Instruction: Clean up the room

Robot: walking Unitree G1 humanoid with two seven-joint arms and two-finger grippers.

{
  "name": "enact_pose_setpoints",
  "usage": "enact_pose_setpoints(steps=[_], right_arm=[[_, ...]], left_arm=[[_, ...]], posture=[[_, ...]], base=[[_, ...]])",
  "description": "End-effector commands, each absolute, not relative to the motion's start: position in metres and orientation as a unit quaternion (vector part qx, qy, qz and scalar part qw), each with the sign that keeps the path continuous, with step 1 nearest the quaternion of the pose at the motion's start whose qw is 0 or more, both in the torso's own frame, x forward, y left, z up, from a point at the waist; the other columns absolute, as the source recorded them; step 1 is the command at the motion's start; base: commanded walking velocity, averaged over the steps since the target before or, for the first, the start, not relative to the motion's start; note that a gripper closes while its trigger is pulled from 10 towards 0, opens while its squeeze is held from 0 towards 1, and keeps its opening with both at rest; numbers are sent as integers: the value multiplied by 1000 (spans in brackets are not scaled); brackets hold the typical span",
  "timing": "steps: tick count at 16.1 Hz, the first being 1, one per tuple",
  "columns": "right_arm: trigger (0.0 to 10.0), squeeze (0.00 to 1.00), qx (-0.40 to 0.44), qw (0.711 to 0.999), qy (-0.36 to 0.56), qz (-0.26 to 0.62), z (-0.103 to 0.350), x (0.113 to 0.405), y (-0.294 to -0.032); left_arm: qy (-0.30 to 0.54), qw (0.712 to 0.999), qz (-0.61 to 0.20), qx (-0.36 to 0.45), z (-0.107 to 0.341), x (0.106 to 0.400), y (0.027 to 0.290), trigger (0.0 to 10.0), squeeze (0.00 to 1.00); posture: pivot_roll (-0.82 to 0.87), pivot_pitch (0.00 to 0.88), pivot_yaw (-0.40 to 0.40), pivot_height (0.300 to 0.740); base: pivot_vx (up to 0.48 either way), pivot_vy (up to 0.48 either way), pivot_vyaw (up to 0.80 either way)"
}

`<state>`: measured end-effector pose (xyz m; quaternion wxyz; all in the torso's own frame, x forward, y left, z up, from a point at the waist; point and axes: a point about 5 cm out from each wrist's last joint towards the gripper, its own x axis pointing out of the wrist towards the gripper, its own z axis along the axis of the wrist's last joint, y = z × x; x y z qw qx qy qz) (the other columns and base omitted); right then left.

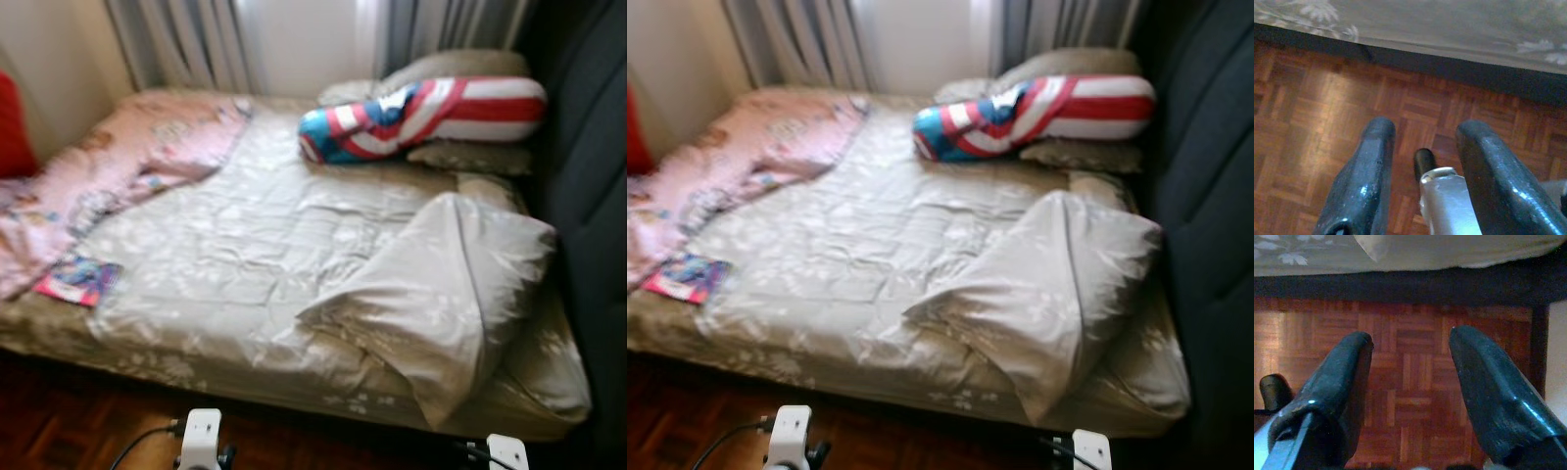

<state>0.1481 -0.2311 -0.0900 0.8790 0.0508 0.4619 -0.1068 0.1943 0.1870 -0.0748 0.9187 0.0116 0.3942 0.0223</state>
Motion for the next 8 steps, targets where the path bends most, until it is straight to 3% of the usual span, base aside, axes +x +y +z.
enact_pose_setpoints(steps=[1,4,8], right_arm=[[10000,0,52,880,462,-103,-90,148,-229],[10000,0,54,879,462,-105,-91,148,-229],[10000,0,55,878,464,-105,-91,147,-228]], left_arm=[[399,917,25,15,-76,191,191,10000,0],[398,917,25,15,-76,192,192,10000,0],[397,917,22,16,-75,192,192,10000,0]], posture=[[2,23,-21,740],[0,15,-18,740],[-1,0,-16,740]], base=[[0,0,0],[0,0,0],[250,0,0]])
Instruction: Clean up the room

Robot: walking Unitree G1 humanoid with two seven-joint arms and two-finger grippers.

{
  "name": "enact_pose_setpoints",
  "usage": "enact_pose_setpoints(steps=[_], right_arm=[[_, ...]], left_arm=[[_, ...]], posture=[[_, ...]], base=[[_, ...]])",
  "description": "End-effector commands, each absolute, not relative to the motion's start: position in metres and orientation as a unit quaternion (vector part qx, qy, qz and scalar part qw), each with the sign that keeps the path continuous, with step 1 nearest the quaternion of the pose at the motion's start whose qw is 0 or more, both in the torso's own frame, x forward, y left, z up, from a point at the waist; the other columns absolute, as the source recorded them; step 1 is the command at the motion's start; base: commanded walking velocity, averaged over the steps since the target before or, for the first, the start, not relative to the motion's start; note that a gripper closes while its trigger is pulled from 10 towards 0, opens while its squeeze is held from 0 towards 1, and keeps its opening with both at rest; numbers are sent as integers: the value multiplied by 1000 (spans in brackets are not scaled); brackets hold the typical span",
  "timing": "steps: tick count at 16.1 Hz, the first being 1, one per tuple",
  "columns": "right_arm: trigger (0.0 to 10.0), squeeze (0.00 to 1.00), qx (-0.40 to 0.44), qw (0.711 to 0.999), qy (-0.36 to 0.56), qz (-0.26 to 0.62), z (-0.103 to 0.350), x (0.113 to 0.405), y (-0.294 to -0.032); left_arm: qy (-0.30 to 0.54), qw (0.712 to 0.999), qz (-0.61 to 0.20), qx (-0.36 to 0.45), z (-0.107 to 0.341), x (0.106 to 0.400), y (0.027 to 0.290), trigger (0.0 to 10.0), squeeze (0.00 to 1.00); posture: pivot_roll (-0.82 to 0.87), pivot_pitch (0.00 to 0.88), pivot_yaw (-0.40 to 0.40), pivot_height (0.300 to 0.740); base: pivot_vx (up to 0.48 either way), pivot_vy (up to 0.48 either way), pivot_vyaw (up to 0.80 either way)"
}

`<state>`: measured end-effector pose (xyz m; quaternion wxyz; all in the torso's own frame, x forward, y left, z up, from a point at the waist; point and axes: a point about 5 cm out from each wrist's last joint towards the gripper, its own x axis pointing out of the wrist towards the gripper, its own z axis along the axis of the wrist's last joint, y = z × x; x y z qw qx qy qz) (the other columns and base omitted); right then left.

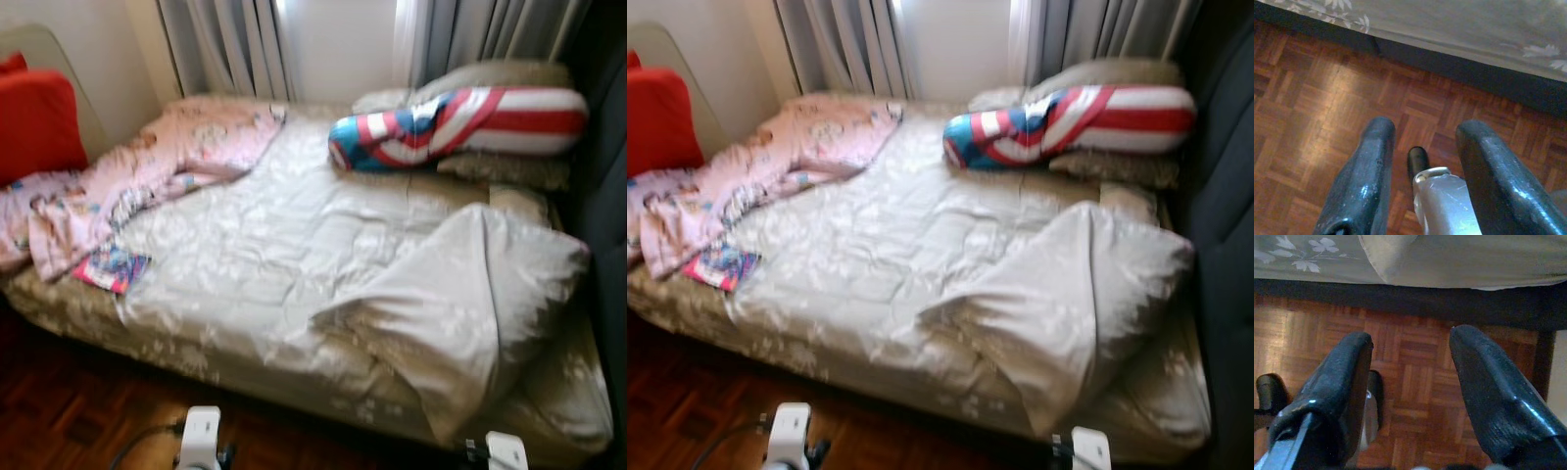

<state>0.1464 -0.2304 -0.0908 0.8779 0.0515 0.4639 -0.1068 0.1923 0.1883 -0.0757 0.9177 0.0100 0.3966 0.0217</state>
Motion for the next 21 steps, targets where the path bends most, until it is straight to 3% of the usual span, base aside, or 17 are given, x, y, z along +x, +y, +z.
enact_pose_setpoints(steps=[1,4,11,14,17,21], right_arm=[[10000,0,54,877,465,-104,-91,147,-228],[10000,0,54,877,466,-103,-91,147,-228],[10000,0,58,881,457,-105,-90,149,-229],[10000,0,62,883,453,-107,-90,149,-229],[10000,0,70,886,444,-113,-89,150,-228],[10000,0,84,896,421,-113,-87,153,-228]], left_arm=[[397,917,21,16,-75,193,192,10000,0],[396,918,20,17,-75,193,192,10000,0],[379,925,5,10,-71,201,186,10000,0],[340,940,-26,15,-61,216,179,10000,0],[290,956,-49,22,-49,230,172,10000,0],[223,974,-34,23,-33,244,171,10000,0]], posture=[[-2,0,-15,740],[0,0,-16,740],[3,14,-20,740],[1,18,-18,740],[-4,20,-15,740],[-5,17,-19,740]], base=[[262,0,0],[268,0,-769],[153,0,0],[0,0,0],[0,0,-765],[0,0,-330]])
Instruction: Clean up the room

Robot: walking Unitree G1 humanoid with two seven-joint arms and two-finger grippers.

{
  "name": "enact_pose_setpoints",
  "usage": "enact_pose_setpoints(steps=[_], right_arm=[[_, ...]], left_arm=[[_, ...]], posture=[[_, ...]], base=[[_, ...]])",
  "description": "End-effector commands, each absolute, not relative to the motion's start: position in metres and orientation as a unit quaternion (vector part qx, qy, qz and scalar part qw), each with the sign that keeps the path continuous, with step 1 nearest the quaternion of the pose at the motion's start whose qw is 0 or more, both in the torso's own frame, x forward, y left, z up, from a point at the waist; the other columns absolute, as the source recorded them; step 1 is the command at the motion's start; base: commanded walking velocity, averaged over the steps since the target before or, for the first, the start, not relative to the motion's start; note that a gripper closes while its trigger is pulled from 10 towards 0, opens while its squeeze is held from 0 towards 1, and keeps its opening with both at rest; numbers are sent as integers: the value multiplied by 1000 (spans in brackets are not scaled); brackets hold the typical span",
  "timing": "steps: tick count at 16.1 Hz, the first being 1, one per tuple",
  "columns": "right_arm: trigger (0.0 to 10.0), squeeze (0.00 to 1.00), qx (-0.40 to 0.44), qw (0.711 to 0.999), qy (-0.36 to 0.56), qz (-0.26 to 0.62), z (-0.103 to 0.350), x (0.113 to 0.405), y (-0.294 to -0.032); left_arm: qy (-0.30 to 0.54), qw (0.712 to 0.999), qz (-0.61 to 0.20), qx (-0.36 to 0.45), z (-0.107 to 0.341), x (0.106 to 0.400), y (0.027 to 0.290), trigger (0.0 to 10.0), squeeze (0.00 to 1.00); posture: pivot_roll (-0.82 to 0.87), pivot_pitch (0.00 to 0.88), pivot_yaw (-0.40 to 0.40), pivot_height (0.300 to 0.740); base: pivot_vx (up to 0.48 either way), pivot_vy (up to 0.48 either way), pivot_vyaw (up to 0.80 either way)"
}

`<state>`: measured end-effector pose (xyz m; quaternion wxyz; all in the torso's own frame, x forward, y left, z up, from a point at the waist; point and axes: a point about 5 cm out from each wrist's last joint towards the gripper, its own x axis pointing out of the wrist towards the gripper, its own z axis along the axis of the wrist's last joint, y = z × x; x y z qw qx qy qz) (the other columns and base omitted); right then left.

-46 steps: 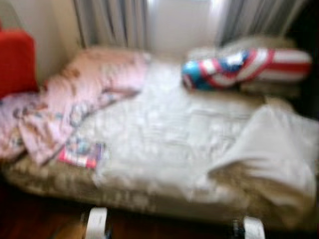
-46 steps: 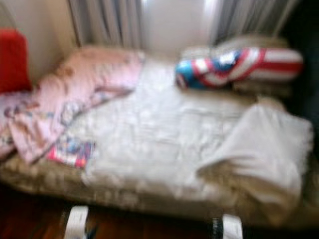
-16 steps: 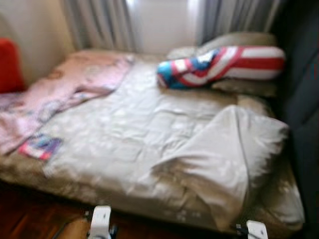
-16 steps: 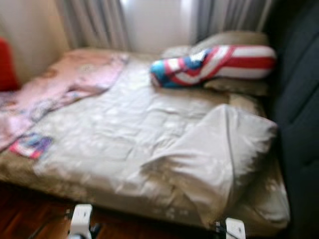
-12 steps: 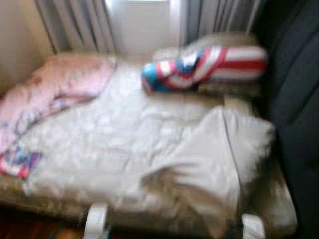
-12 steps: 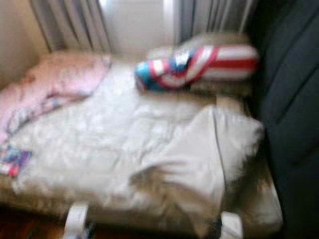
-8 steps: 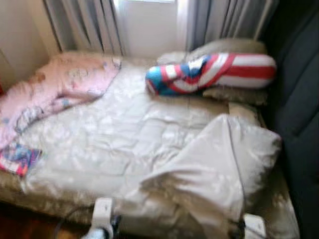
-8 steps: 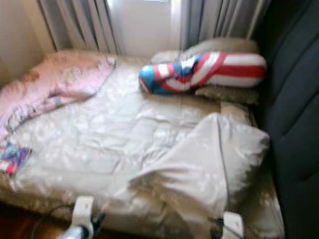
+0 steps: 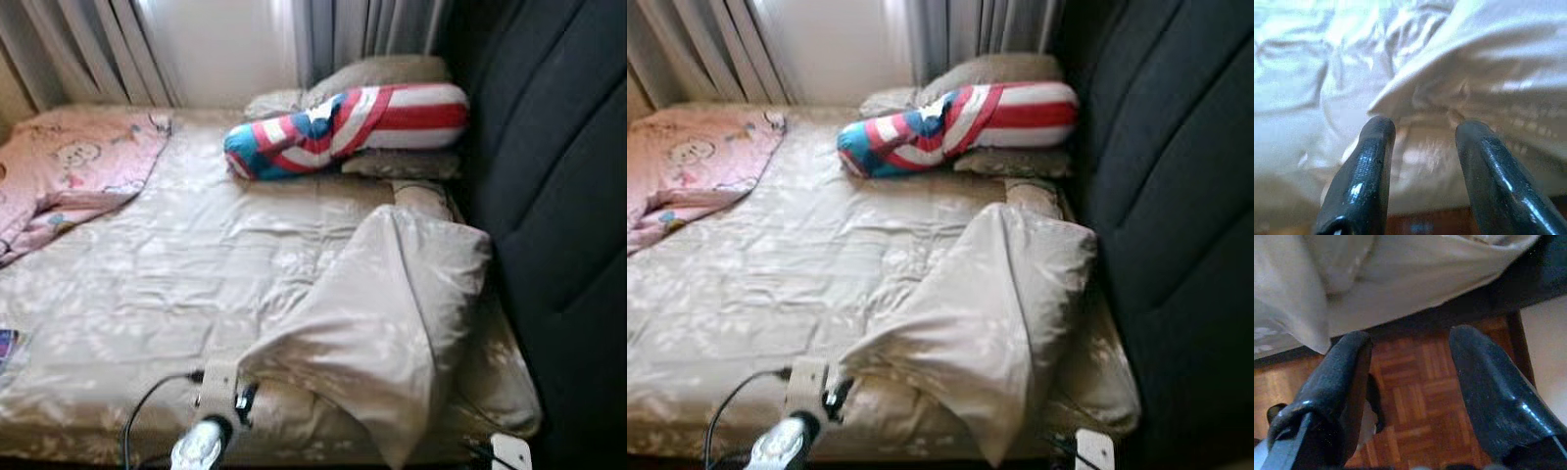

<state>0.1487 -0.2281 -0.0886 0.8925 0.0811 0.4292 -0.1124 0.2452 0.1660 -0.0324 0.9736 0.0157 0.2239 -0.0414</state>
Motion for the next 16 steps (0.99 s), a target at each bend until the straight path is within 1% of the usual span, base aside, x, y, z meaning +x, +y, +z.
enact_pose_setpoints(steps=[1,4,10,12,13,14,16], right_arm=[[10000,0,85,898,418,-108,-86,153,-227],[10000,0,81,896,424,-106,-87,152,-228],[10000,0,95,910,391,-96,-84,155,-227],[10000,0,113,920,363,-97,-81,157,-226],[10000,0,105,951,282,-77,-61,194,-212],[10000,0,93,984,146,-43,-19,248,-187],[10000,0,93,987,120,-45,-13,250,-190]], left_arm=[[224,974,-32,19,-33,244,170,10000,0],[256,966,-30,21,-42,236,170,10000,0],[162,986,-25,21,-16,257,166,10000,0],[125,991,-25,27,-8,256,169,10000,0],[112,993,-24,32,-5,253,173,10000,0],[100,994,-17,33,-2,250,178,10000,0],[92,995,-21,34,0,248,179,10000,0]], posture=[[-6,17,-20,740],[-12,7,-21,740],[-34,0,-14,740],[-42,0,-11,740],[-46,0,-10,740],[-49,0,-11,740],[-47,0,-13,740]], base=[[0,0,0],[0,0,0],[0,0,0],[0,0,0],[0,0,0],[0,0,0],[0,0,0]])
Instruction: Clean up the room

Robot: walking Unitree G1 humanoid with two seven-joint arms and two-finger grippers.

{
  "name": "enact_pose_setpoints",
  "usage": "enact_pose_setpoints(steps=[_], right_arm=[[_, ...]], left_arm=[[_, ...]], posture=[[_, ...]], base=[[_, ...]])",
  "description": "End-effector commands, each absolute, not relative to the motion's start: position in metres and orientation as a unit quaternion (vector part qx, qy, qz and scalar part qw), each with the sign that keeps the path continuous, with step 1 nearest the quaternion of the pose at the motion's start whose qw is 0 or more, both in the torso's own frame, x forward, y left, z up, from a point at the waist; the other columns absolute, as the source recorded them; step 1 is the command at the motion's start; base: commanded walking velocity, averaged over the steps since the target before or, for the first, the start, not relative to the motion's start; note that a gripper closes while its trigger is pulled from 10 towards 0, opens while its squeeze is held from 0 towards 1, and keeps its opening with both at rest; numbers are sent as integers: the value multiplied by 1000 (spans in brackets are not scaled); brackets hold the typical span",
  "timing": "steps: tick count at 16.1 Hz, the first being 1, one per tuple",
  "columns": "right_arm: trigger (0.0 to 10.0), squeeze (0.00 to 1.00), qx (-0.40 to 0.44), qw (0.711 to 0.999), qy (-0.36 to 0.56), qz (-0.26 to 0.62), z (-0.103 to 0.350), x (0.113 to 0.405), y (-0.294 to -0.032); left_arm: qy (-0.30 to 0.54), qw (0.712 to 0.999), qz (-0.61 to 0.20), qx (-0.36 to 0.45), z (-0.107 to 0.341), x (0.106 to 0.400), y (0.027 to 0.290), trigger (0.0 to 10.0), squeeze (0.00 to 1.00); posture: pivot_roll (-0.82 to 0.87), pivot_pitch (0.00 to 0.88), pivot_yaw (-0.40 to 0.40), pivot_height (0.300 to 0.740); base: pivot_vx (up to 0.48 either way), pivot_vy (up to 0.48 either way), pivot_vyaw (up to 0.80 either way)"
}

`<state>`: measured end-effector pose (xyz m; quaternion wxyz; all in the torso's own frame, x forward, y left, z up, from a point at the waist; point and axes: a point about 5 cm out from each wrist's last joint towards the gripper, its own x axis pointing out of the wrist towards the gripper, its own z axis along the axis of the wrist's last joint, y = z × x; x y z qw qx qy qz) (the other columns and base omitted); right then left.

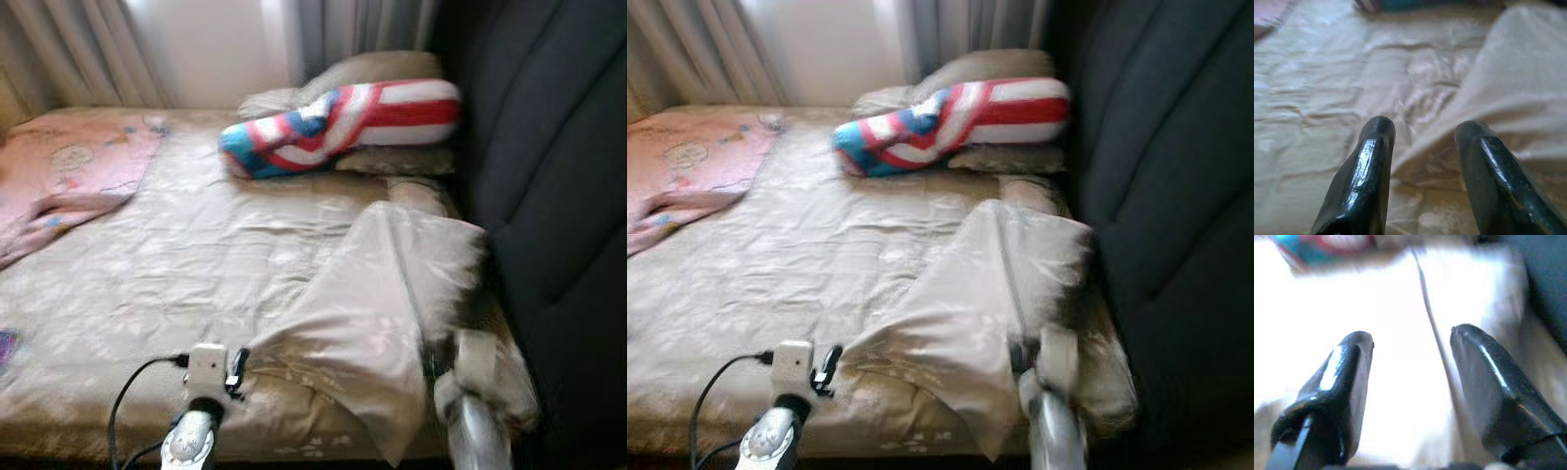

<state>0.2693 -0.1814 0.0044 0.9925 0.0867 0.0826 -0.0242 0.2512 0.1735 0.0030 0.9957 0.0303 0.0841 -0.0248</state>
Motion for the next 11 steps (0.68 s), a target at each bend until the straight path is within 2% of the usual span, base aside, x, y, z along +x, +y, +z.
enact_pose_setpoints(steps=[1,4,11], right_arm=[[10000,0,89,991,88,-41,-4,253,-193],[10000,0,81,994,59,-36,6,254,-194],[10000,0,79,992,71,-68,1,239,-194]], left_arm=[[77,996,-30,37,5,244,177,10000,0],[56,998,-14,35,14,242,183,10000,0],[24,999,-14,44,39,257,192,10000,0]], posture=[[-58,0,-11,740],[-57,0,-19,740],[-61,0,1,740]], base=[[0,0,0],[0,0,0],[0,0,0]])
